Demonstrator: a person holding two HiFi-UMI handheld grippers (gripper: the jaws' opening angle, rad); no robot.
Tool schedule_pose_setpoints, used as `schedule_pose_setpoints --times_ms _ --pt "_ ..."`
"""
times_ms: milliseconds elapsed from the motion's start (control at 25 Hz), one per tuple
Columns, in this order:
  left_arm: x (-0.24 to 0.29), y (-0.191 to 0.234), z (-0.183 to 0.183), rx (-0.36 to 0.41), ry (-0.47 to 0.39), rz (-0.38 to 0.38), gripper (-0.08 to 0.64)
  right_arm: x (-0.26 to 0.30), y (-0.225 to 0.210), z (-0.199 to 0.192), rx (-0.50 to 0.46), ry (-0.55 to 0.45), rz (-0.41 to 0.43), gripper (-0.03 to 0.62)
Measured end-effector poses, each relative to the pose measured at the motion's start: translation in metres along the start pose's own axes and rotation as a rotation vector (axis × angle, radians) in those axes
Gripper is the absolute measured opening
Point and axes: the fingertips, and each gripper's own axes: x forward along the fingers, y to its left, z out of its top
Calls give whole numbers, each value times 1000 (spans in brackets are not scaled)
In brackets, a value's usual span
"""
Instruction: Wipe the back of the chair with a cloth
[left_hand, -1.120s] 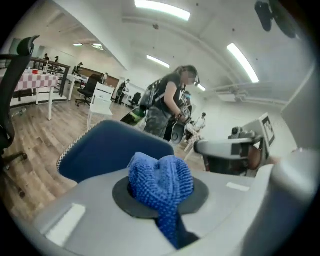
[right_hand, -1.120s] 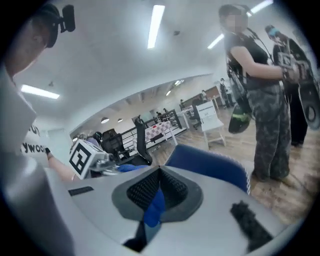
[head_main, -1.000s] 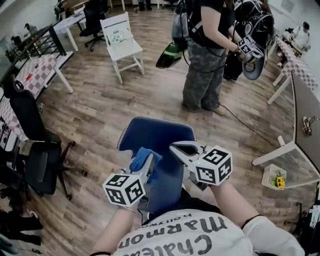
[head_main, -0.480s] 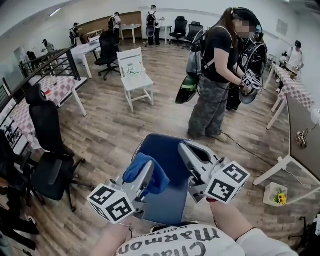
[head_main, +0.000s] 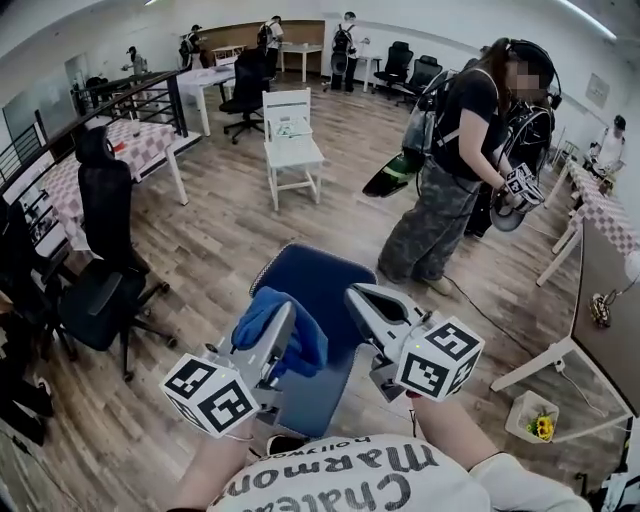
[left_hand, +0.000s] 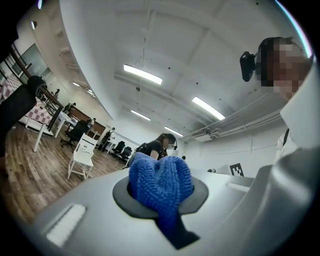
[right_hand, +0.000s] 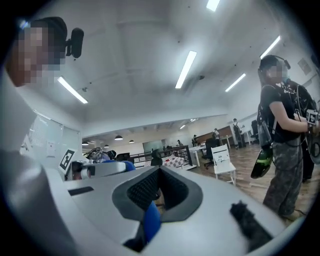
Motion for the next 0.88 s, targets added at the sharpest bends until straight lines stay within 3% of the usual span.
schedule_pose_setpoints --times_ms 480,880 --pt "-27 -72 -35 -24 -34 68 38 -78 10 -23 -5 39 46 12" --pt "-41 -105 -56 -50 -33 94 38 -114 24 -30 -2 43 72 12"
